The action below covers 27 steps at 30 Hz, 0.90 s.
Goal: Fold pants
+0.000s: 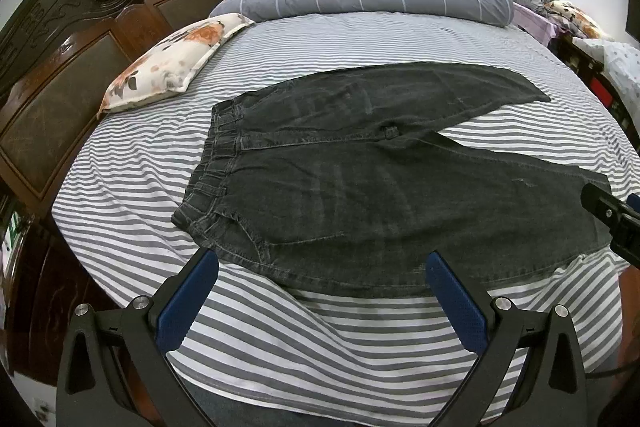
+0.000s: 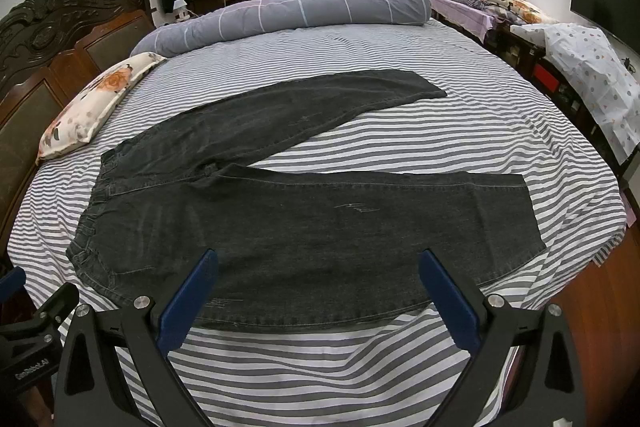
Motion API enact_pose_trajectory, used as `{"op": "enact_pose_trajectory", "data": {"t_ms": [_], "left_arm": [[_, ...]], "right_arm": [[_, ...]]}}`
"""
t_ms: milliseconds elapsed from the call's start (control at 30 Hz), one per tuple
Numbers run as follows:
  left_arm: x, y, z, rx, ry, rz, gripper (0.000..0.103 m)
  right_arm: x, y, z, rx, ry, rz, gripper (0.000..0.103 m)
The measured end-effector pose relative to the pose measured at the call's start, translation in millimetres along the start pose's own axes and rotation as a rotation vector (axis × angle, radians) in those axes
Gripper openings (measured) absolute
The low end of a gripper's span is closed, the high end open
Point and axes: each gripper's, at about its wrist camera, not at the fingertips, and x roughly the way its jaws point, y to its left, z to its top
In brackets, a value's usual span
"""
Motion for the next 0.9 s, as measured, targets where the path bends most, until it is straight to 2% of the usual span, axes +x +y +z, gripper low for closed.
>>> {"op": "enact_pose_trajectory", "data": {"t_ms": [900], "left_arm": [[-0.8,-0.5,-4.7,0.007,-0.005,-0.004,0.103]], "right_arm": [[0.8,-2.1,-1.2,0.005,0.002,-0.006,0.1]]}}
